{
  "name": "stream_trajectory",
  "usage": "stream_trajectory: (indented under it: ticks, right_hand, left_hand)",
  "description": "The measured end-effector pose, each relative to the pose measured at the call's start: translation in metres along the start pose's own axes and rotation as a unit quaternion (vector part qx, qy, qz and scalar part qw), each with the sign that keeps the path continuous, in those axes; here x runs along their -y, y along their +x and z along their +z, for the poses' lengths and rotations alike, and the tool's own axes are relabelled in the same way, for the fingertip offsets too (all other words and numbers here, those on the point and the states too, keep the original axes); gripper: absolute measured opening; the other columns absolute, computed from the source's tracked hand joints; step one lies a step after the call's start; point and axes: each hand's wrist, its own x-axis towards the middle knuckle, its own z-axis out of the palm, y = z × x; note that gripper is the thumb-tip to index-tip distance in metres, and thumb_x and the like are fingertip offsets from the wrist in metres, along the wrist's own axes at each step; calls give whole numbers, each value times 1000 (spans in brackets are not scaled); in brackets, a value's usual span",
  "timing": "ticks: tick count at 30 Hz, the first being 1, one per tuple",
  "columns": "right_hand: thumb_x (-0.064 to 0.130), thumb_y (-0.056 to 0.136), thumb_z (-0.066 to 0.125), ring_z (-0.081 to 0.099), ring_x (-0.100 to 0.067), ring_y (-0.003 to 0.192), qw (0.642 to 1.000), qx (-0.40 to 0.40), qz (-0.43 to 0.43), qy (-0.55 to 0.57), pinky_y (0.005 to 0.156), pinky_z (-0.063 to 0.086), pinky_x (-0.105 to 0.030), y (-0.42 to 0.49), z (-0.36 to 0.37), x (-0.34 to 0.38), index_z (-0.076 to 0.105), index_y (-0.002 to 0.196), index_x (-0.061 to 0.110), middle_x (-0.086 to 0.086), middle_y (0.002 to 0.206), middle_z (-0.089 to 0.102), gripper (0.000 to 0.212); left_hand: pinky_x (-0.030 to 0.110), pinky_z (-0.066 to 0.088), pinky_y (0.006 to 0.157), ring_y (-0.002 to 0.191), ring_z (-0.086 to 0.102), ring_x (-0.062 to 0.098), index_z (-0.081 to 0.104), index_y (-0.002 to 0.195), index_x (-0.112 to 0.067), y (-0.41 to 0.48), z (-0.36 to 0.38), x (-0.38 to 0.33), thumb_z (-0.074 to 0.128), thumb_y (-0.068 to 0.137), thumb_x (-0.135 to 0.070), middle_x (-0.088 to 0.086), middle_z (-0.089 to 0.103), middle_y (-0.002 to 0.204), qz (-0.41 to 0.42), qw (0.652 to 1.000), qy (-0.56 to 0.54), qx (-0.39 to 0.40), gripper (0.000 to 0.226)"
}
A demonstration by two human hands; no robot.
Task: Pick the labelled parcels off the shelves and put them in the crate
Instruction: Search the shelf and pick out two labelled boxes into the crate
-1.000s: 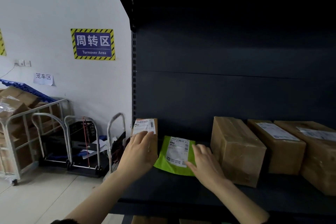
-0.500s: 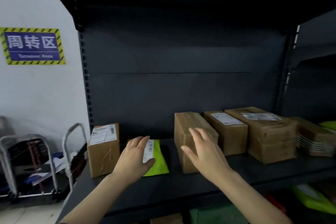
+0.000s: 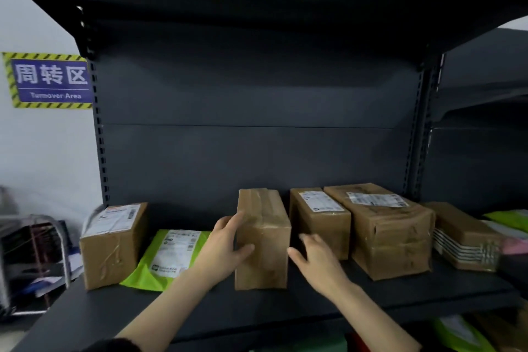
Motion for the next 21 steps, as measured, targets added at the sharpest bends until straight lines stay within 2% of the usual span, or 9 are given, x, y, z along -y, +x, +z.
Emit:
stream_trajectory:
  ticks: [2, 5, 7, 10, 12, 14, 17, 19, 21]
  right_hand:
    - [40, 96, 43, 44, -15, 126, 999, 30, -26, 22, 101, 37, -25, 7, 4, -6, 37, 140, 15, -3, 138, 43, 51]
    - [35, 97, 42, 51, -10, 109, 996, 32, -71, 54, 90, 42, -21, 13, 5, -14, 49, 125, 19, 0, 124, 50, 33]
    - [33, 97, 42, 53, -9, 104, 994, 16, -96, 54, 86, 43, -19, 15, 1, -23, 52, 119, 19, 1, 120, 52, 27]
    - [31, 98, 41, 52, -9, 109, 989, -14, -138, 47, 91, 44, -19, 16, -5, -27, 51, 124, 20, 1, 123, 51, 30]
    - [30, 98, 39, 48, -9, 115, 983, -27, -176, 52, 95, 41, -19, 16, -15, -26, 46, 132, 18, 2, 130, 48, 36]
    - [28, 99, 36, 41, -9, 124, 974, -37, -220, 50, 101, 35, -18, 16, -24, -21, 37, 140, 17, 3, 138, 41, 42]
    - [23, 100, 34, 34, -11, 131, 957, -30, -286, 29, 106, 30, -21, 16, -30, -9, 31, 144, 17, 4, 143, 37, 45]
    - [22, 100, 34, 33, -12, 132, 950, -13, -310, 19, 107, 31, -24, 17, -28, 0, 32, 144, 19, 4, 142, 38, 44]
    - [24, 100, 35, 32, -10, 132, 945, 9, -326, 13, 108, 29, -24, 19, -23, 7, 33, 144, 20, 6, 141, 38, 44]
  left_hand:
    - [14, 34, 86, 121, 46, 17, 29, 144, -26, 0, 10, -11, 64, 86, -23, 5, 45, 136, -36, 999, -26, -14, 68]
    - [21, 42, 92, 115, 50, 14, 37, 139, -29, -6, 28, -24, 67, 84, -22, 1, 54, 128, -70, 993, -73, -66, 63]
    - [25, 46, 93, 110, 53, 12, 42, 131, -32, -8, 36, -36, 69, 82, -27, -2, 56, 120, -104, 983, -119, -99, 55]
    - [25, 50, 84, 102, 57, 8, 49, 114, -27, -13, 37, -52, 66, 84, -35, -5, 59, 111, -142, 960, -201, -133, 35]
    - [23, 50, 74, 91, 57, 4, 50, 109, -19, -13, 36, -63, 60, 87, -38, -5, 59, 103, -187, 940, -241, -153, 31]
    - [30, 53, 71, 89, 56, 8, 48, 110, -17, -14, 32, -67, 52, 90, -45, -2, 57, 102, -241, 911, -299, -150, 36]
    - [39, 56, 68, 96, 57, 18, 46, 121, -22, -13, 26, -61, 44, 90, -56, 2, 54, 114, -320, 847, -405, -124, 47]
    - [36, 54, 66, 95, 57, 20, 43, 129, -22, -11, 23, -50, 44, 87, -62, 5, 55, 119, -350, 830, -417, -123, 57]
    - [40, 55, 73, 97, 60, 23, 45, 129, -22, -7, 21, -40, 52, 75, -72, 6, 59, 119, -375, 815, -430, -104, 74]
